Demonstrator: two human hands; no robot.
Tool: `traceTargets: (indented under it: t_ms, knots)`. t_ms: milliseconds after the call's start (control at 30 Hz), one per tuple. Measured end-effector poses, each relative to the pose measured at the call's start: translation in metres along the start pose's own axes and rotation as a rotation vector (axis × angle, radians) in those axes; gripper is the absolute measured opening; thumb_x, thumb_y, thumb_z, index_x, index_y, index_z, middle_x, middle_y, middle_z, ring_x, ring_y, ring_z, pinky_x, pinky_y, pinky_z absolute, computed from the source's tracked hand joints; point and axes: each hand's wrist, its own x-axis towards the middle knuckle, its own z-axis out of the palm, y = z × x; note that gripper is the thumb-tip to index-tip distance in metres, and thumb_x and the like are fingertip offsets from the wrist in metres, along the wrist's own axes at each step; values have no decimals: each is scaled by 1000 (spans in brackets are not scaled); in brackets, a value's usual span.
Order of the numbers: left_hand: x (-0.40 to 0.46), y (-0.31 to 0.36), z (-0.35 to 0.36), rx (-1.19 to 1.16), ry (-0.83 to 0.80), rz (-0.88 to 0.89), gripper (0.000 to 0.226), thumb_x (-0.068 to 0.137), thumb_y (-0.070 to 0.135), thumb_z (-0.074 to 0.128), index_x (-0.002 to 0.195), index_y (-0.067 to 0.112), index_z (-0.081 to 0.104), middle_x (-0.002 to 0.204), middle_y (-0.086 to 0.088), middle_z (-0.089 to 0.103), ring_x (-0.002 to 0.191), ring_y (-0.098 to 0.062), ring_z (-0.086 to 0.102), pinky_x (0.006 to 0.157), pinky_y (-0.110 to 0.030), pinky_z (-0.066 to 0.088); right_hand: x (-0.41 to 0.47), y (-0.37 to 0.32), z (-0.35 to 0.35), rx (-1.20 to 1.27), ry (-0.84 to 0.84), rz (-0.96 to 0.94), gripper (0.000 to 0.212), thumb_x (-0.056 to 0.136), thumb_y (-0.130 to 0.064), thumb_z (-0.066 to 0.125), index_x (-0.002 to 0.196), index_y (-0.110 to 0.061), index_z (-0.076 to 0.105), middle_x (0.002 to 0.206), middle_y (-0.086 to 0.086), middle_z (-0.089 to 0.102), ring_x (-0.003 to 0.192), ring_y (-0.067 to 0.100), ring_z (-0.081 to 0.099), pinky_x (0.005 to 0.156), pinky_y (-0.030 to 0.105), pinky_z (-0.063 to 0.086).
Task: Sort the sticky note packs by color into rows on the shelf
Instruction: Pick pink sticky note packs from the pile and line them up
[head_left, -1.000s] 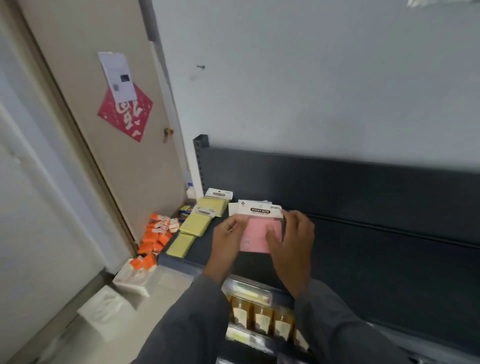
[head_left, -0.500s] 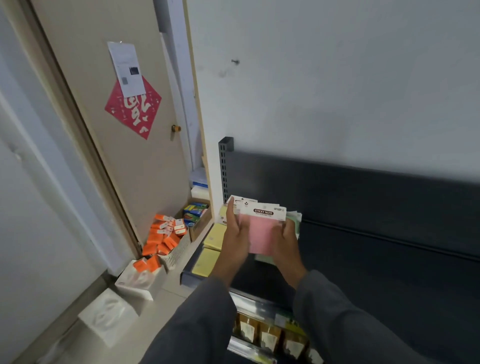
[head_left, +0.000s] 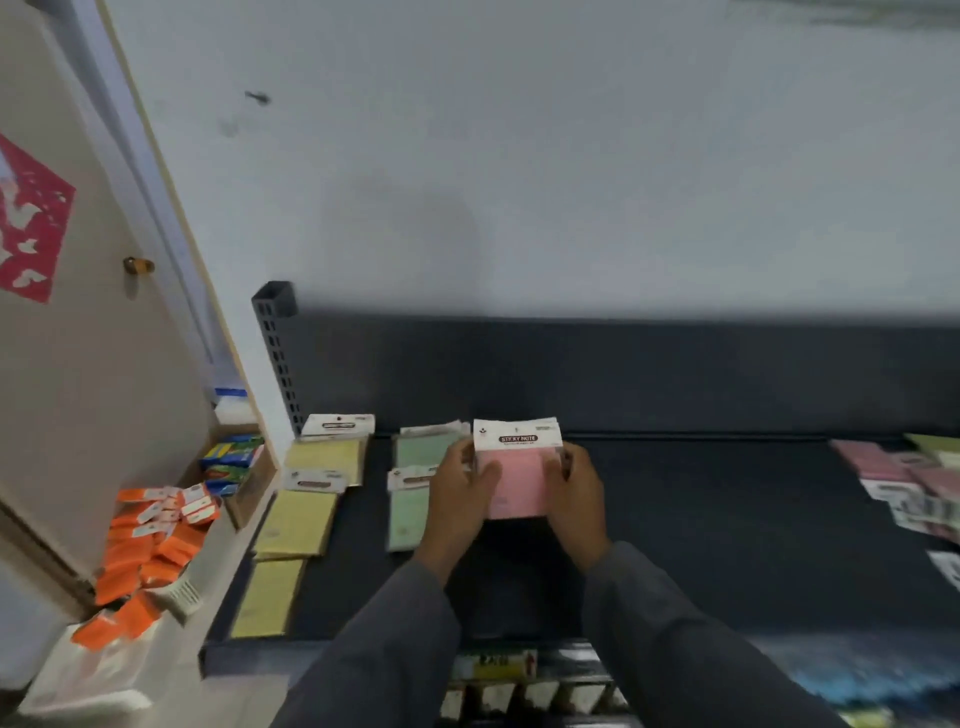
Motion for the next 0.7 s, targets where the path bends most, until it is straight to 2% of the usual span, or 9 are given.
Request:
traceTargets:
  t_ms: [67,100,167,333,433,500,600,633,700]
  knots:
    - [-2,-5,20,34,-83,27,66,90,5,63,148,27,41,131,3,62,112,-11,61,93,-31,55,11,13,-16,-63,16,33,13,102,-21,47,112,-17,55,101,-4,64,82,-2,57,60,8,41]
    - [3,-6,31,38,-114,40,76,89,1,62,153,31,32,130,5,61,111,-9,61,95,-33,55,19,18,-23,-77,28,45,12,102,-21,47,111,-17,54,102,-2,64,82,2,58,63,15,42]
    - [19,-7,48,63,-147,52,83,91,-4,55,156,34,22,127,7,58,110,-6,60,96,-33,55,36,28,-27,-94,44,64,14,102,-23,46,110,-16,55,102,-2,65,85,11,60,70,26,41]
    - [49,-13,75,276,-53,101,59,93,-3,41,146,23,42,134,-9,59,116,-22,58,101,-36,50,78,50,-11,-182,24,57,24,101,-23,47,113,-9,62,111,9,64,98,23,61,79,29,44]
    - [65,-27,90,380,33,64,50,99,-1,40,146,13,48,139,-13,57,124,-25,55,108,-29,42,96,60,-6,-387,-13,24,28,103,-23,45,118,-5,60,121,15,56,110,29,52,94,38,44]
    - [68,-37,100,399,100,77,41,103,2,40,140,8,56,136,-12,59,126,-24,56,112,-26,39,105,68,-7,-586,-37,3,30,103,-25,45,119,-5,60,125,15,51,113,31,47,98,40,39]
    - [68,-45,102,294,123,76,31,108,11,39,127,7,63,127,-9,63,118,-11,59,107,-22,43,110,77,-1,-755,-62,-39,30,103,-26,44,121,-8,61,125,15,52,113,32,46,95,41,35]
    - [70,-47,102,287,121,72,31,108,12,39,128,6,63,129,-11,62,118,-10,59,108,-23,43,110,79,2,-766,-63,-42,30,102,-26,45,120,-8,61,124,15,53,113,33,46,94,42,35]
    - [71,-47,103,295,125,97,44,107,30,34,131,6,61,133,-14,60,123,-18,57,113,-36,42,110,80,5,-760,-48,-52,30,102,-27,46,118,-7,62,123,16,55,113,34,47,94,43,35]
